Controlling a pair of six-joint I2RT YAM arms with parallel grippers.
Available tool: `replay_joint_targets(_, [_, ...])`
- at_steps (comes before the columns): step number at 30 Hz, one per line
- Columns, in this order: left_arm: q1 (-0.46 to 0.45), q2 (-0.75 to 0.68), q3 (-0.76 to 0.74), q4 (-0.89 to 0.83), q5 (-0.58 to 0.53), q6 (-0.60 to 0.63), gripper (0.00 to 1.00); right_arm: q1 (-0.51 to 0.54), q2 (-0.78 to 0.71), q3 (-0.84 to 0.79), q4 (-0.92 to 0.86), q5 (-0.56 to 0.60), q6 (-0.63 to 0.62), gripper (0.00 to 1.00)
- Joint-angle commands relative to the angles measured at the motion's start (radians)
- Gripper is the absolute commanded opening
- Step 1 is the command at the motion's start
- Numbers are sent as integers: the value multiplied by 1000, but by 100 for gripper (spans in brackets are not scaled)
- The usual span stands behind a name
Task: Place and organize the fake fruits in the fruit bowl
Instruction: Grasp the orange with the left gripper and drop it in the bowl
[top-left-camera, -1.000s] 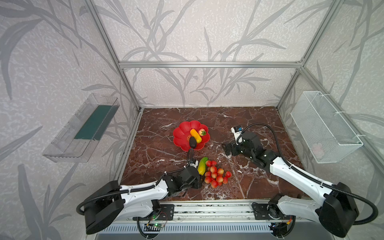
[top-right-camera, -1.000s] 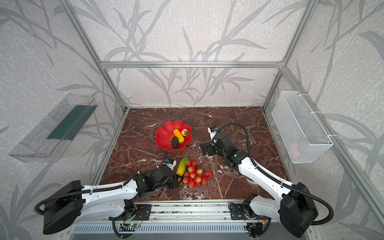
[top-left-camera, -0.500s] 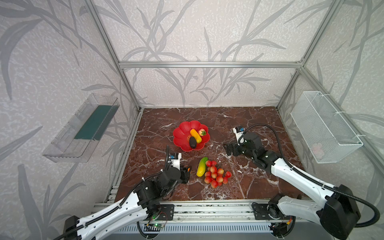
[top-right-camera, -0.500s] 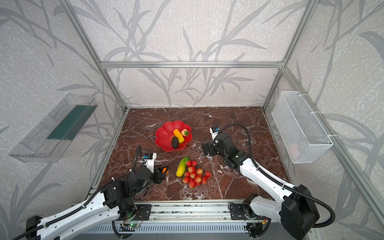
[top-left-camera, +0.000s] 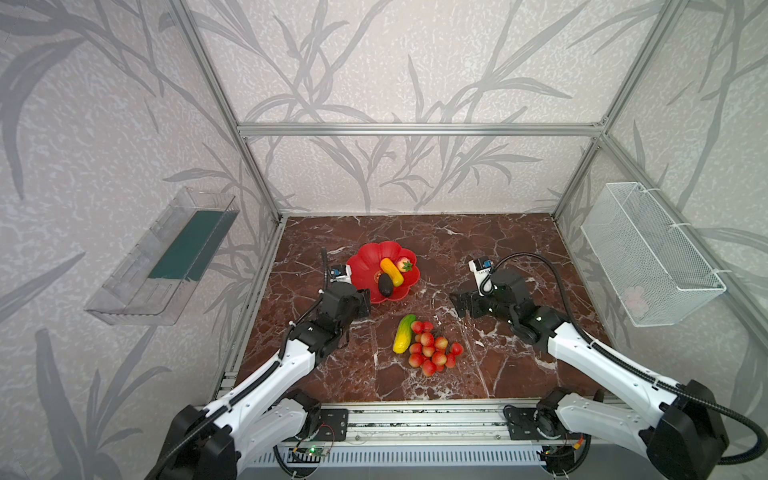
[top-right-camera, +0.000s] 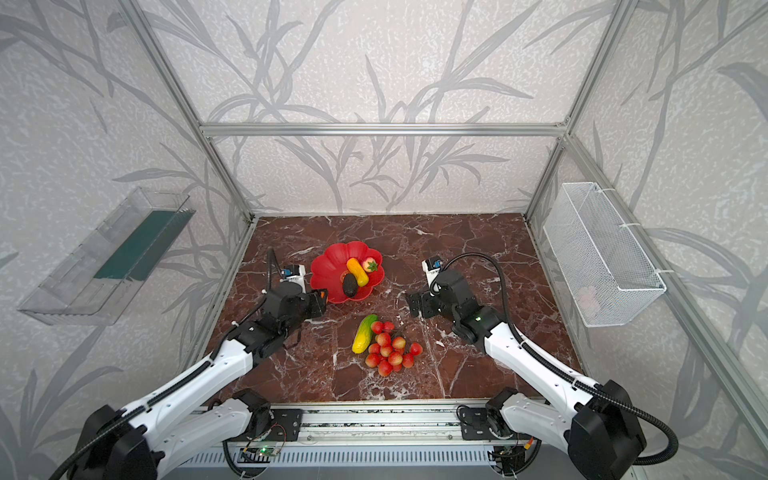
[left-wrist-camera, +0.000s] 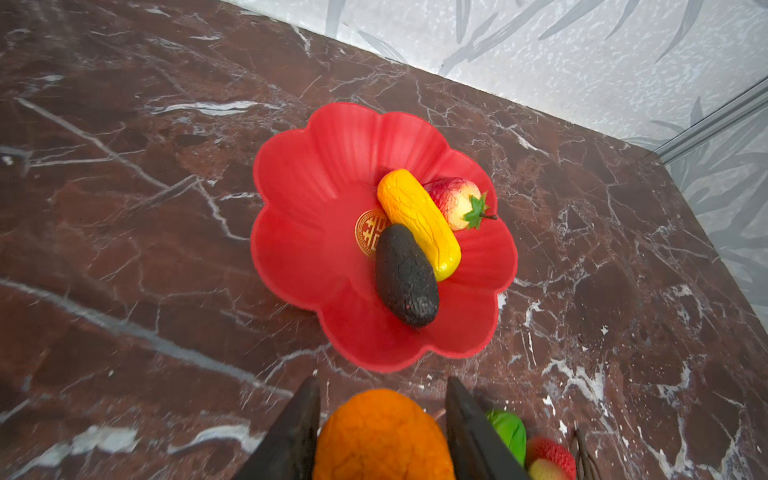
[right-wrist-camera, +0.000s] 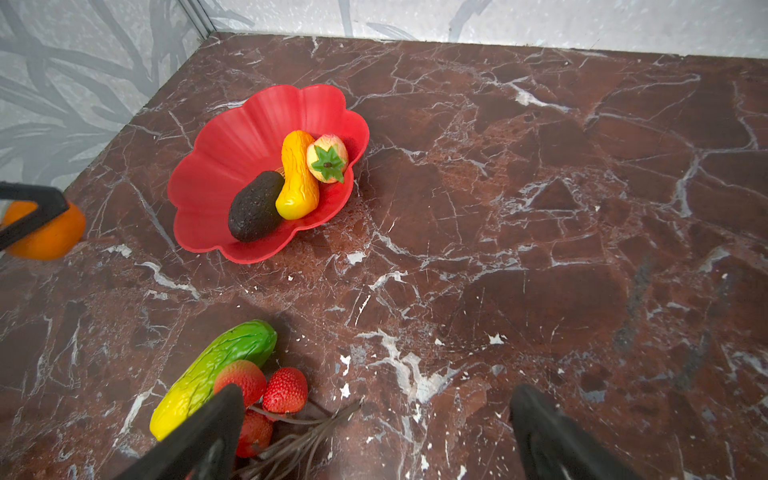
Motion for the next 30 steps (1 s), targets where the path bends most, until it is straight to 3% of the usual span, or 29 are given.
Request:
replay_joint_targets(1, [46,97,49,172,85,15,47,-2,-36,-14,-34,1,6,100])
replay_joint_targets(14, [175,492,106,525,221,-68,44,-4,-77,-24,-82,20,-10,100])
replay_joint_targets(25, [198,721,212,562,242,-128,45,-4,-83,-9,-105,45,-39,100])
replay_joint_targets(30, [201,745,243,487,237,-135,53,-6,-86,-1,-116,56,-52,100])
